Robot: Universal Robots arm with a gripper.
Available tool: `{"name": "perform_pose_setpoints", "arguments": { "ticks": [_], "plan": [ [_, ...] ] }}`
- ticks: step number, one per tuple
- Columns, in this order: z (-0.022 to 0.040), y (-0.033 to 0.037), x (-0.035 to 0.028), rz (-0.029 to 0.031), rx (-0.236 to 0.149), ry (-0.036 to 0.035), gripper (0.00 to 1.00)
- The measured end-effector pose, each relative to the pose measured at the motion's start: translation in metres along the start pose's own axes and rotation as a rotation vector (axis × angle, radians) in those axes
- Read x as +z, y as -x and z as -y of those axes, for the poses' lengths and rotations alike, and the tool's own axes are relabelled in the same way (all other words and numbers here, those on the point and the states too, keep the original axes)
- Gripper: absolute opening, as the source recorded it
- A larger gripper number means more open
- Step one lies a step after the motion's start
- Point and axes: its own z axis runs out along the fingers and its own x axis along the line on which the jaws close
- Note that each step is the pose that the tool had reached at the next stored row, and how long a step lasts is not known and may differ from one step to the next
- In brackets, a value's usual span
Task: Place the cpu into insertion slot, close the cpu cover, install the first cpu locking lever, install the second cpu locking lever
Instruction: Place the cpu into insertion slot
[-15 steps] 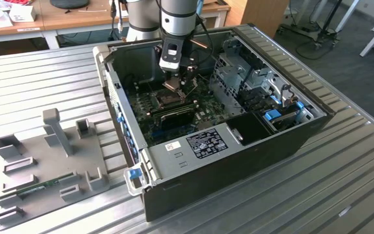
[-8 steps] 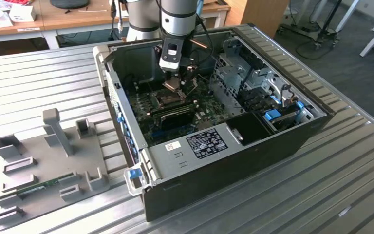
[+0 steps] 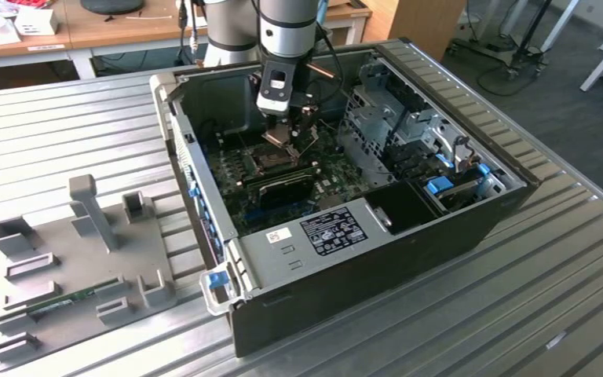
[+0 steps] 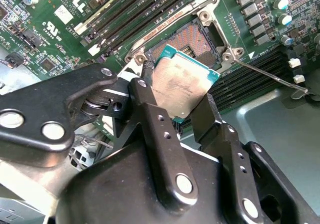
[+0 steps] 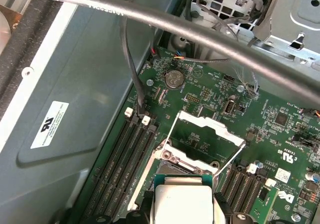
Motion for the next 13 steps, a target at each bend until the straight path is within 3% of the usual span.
{"name": "perform_pose_setpoints", "arguments": {
  "ticks": [7, 13],
  "plan": [
    [0.0000, 0.0000, 0.0000, 0.0021, 0.024, 0.0006, 0.54],
    [0.0000, 0.0000, 0.0003, 0.0100, 0.118, 0.0026, 0.54]
  ]
}}
